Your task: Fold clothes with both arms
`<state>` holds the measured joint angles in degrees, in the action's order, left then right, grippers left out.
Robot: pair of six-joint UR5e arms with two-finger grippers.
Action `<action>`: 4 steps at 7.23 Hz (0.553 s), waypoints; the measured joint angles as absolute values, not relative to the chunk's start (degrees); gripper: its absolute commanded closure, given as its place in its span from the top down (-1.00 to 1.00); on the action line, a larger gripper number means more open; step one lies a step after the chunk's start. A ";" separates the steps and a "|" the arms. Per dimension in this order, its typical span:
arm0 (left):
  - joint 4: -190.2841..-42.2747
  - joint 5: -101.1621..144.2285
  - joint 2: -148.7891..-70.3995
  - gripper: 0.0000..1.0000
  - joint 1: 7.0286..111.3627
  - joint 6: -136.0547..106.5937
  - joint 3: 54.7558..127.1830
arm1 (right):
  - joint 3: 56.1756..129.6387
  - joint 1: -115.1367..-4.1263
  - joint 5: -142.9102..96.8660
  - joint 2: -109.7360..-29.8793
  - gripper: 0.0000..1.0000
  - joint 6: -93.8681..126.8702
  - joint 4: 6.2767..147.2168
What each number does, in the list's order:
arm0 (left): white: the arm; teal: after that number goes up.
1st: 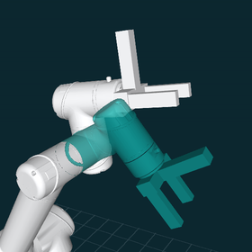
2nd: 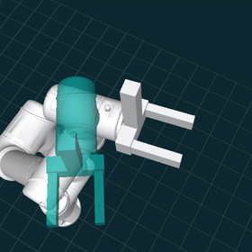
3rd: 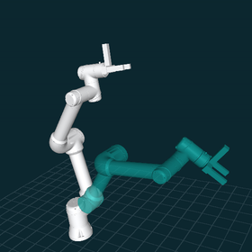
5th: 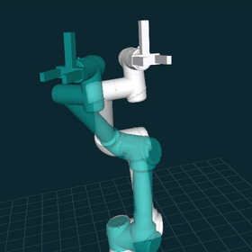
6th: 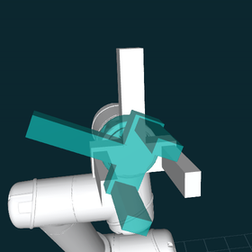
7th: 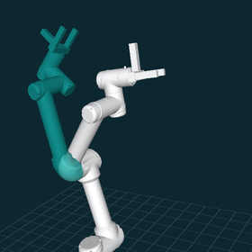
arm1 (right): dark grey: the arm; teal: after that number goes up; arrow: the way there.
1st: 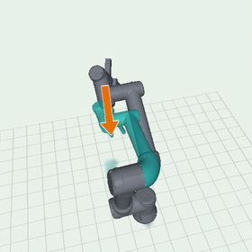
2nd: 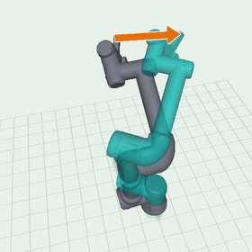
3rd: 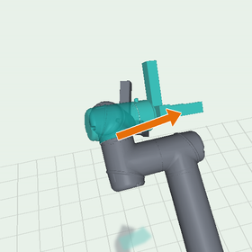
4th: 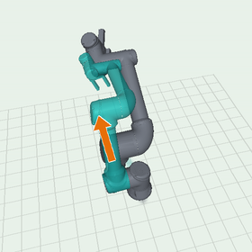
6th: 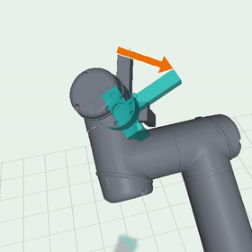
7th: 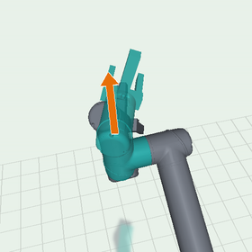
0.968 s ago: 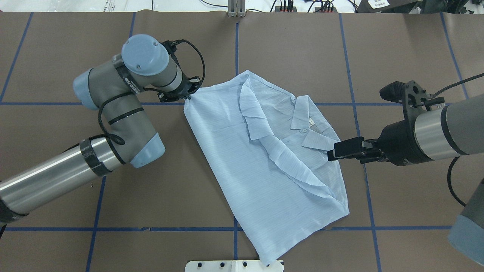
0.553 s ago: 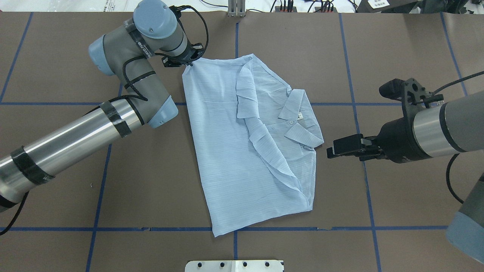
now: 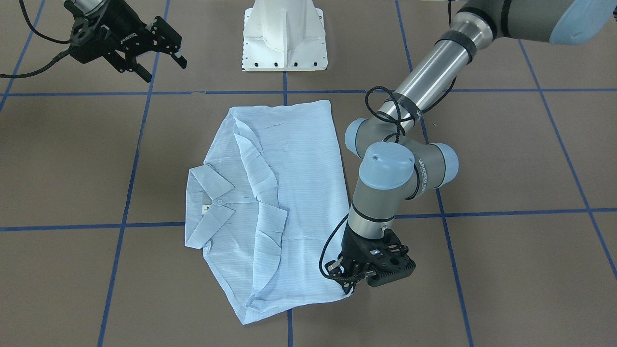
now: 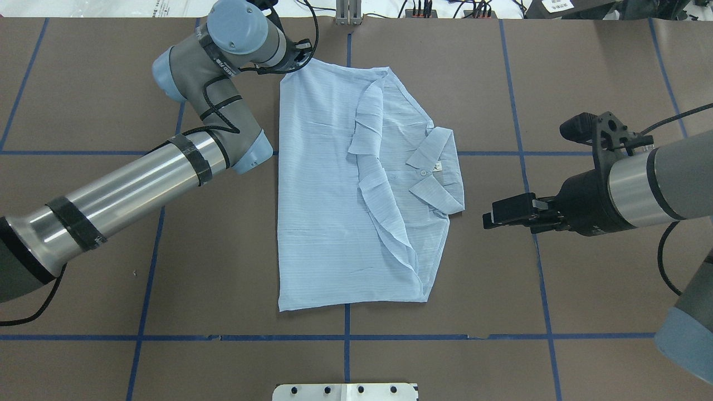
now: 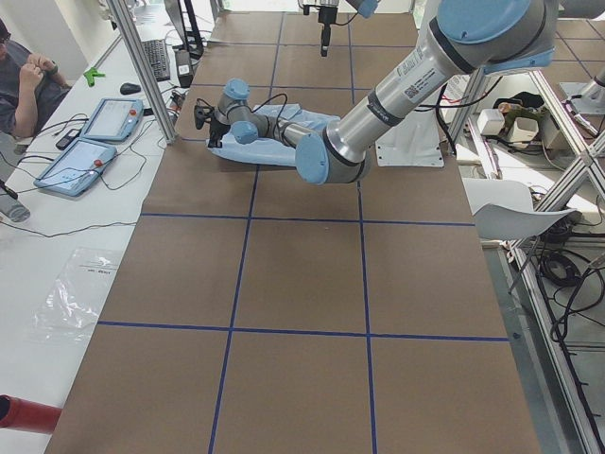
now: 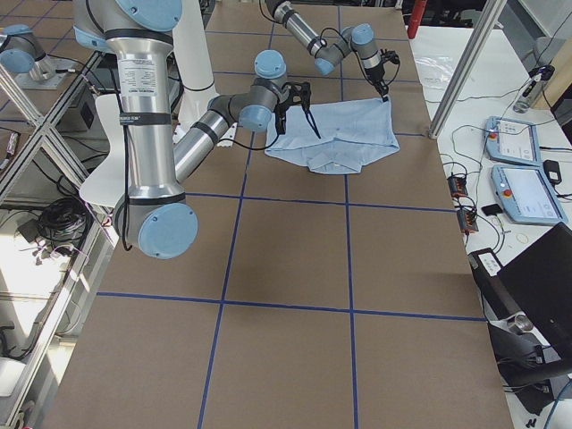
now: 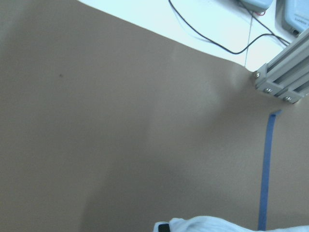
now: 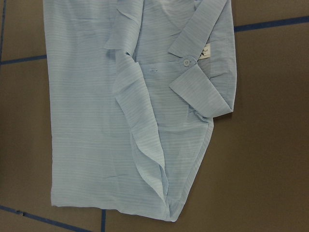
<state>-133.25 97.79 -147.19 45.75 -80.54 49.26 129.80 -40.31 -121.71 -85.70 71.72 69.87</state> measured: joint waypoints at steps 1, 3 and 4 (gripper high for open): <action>-134.10 97.58 -147.25 0.99 45.69 -80.20 48.62 | 129.66 -40.34 -121.67 -85.43 1.00 71.72 69.87; -134.47 97.66 -147.21 1.00 46.13 -78.25 48.66 | 128.60 -40.26 -121.17 -84.42 1.00 71.68 69.91; -134.25 98.84 -146.39 1.00 46.98 -77.43 50.12 | 127.43 -40.18 -120.85 -83.31 1.00 71.51 70.01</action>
